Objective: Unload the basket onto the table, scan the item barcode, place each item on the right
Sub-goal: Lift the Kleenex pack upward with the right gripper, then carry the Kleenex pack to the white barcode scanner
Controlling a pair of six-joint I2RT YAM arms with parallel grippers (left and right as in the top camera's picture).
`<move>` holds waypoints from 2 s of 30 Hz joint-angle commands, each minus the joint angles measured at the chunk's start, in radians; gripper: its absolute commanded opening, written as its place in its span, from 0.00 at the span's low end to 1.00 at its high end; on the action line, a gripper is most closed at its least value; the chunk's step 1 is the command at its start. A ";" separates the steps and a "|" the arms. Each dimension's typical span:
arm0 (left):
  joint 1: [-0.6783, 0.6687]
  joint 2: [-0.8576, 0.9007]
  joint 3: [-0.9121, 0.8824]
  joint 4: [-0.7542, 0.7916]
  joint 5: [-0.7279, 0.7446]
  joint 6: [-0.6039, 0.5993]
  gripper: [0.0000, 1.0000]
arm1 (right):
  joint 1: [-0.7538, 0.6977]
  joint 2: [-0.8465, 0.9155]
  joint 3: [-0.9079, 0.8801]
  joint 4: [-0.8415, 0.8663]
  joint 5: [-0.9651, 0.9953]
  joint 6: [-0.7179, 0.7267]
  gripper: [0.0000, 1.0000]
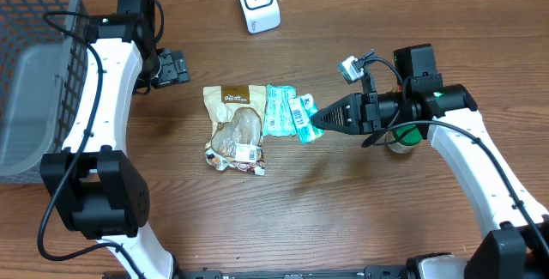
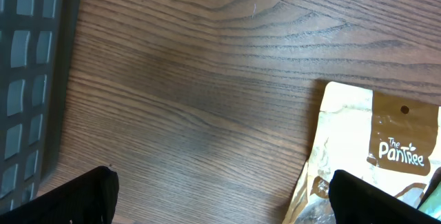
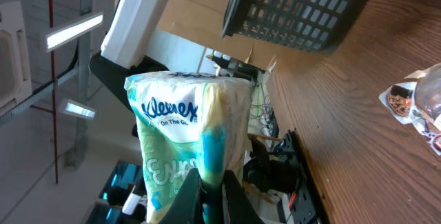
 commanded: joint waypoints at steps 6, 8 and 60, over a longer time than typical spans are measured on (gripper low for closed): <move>-0.007 -0.015 0.016 0.001 -0.013 0.004 0.99 | -0.005 -0.014 0.024 0.002 -0.033 -0.016 0.04; -0.007 -0.015 0.016 0.001 -0.013 0.004 0.99 | -0.005 -0.014 0.024 0.002 -0.032 -0.016 0.04; -0.007 -0.015 0.016 0.001 -0.013 0.004 0.99 | 0.220 0.294 1.106 -0.349 1.573 0.040 0.04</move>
